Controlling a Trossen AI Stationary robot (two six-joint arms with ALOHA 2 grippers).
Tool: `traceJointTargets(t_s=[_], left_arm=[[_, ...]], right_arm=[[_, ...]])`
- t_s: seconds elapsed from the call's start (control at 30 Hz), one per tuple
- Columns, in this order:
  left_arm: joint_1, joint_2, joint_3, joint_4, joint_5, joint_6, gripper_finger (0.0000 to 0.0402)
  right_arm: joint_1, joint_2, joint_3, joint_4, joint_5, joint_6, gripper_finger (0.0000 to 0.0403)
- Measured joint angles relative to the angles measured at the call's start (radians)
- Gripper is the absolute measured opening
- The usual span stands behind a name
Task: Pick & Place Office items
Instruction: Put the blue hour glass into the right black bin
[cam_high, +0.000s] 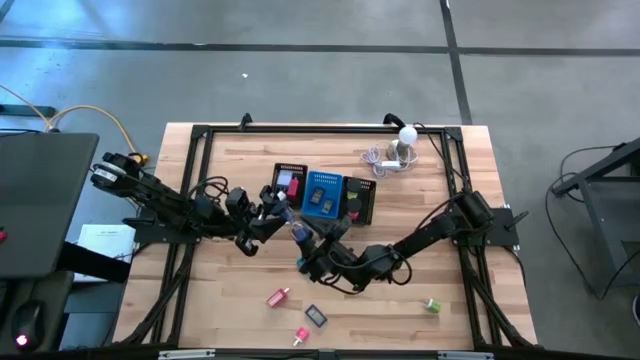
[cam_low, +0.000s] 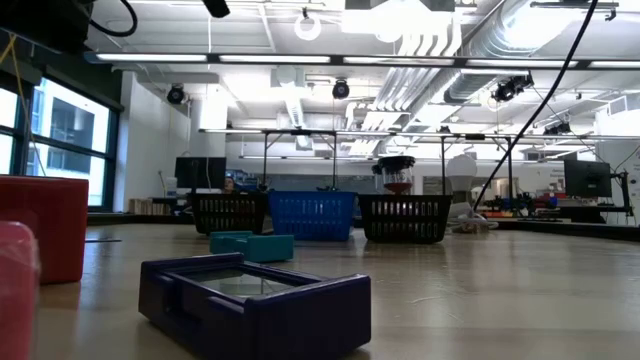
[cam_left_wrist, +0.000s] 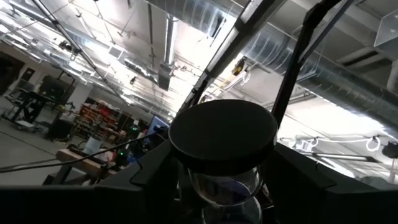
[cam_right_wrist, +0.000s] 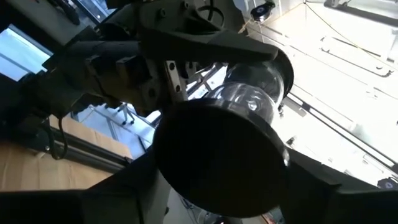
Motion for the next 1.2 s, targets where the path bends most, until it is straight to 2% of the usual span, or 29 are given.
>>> traceJointTargets(t_s=[0.27,0.53,0.93,1.0,1.2], left_arm=[[0.0,0.0,0.0,0.0,0.002,0.0,0.0204],[-0.001,0.0,0.0,-0.005,0.005,-0.001,0.0167],[-0.001,-0.001,0.0,-0.006,0.007,-0.001,0.0173],[-0.001,-0.001,0.0,-0.006,0.007,-0.001,0.0173],[-0.001,-0.001,0.0,-0.011,0.008,-0.006,0.0173]], right_arm=[[0.0,-0.001,0.0,0.054,0.001,-0.015,0.022],[0.0,-0.002,0.0,0.065,0.002,-0.04,0.0196],[0.0,-0.002,0.0,0.064,0.002,-0.051,0.0188],[-0.002,-0.002,0.0,0.064,-0.004,-0.052,0.0194],[-0.005,-0.002,0.0,0.055,-0.03,-0.054,0.0255]])
